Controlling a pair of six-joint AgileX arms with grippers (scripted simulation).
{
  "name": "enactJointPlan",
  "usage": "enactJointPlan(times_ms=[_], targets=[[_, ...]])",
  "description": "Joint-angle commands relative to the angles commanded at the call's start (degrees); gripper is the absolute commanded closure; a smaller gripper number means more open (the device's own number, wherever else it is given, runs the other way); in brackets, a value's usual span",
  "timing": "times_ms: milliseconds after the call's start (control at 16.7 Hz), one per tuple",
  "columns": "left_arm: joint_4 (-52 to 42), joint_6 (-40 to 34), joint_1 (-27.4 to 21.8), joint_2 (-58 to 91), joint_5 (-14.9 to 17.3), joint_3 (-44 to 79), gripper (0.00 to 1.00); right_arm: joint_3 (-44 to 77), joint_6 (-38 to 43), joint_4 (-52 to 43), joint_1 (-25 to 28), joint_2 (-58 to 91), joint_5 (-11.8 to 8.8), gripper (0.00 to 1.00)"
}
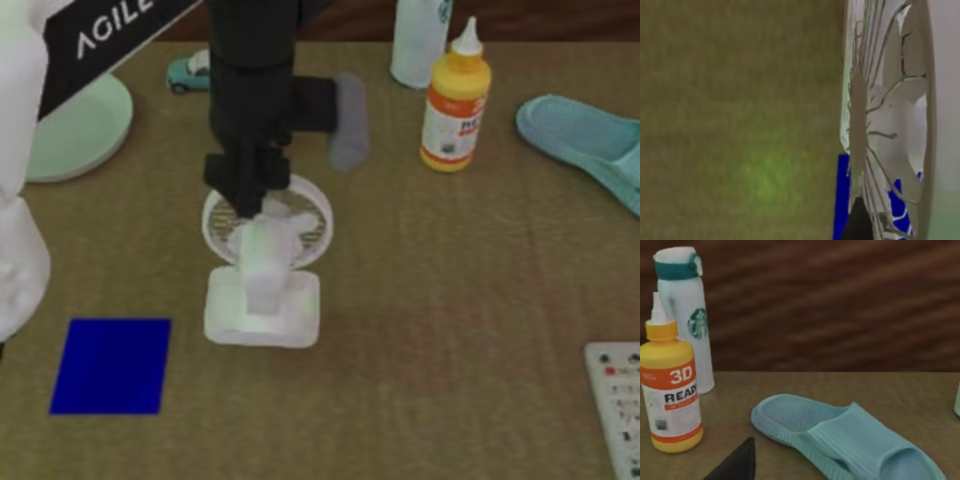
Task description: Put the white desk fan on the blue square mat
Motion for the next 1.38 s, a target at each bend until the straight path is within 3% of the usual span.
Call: enactJointPlan(times_ms=[300, 660, 1020, 1200, 1380], targets=[[-2.08, -29.86, 2.3, -5.19, -2.36, -7.3, 1.0, 0.0, 0.0, 0.0, 0.0, 0.0, 0.0, 0.0], [0.08, -79.83, 5.99, -15.32, -3.35, -18.16, 1.0, 0.0, 0.0, 0.0, 0.0, 0.0, 0.0, 0.0], [5.66, -127.22, 9.92, -25.46, -1.57, -30.51, 1.0, 0.0, 0.0, 0.0, 0.0, 0.0, 0.0, 0.0], [8.86, -145.03, 11.78, -29.5, 0.02, -36.6, 1.0, 0.0, 0.0, 0.0, 0.0, 0.0, 0.0, 0.0], [11.9, -157.78, 13.41, -32.84, 1.56, -41.88, 1.0, 0.0, 0.0, 0.0, 0.0, 0.0, 0.0, 0.0]])
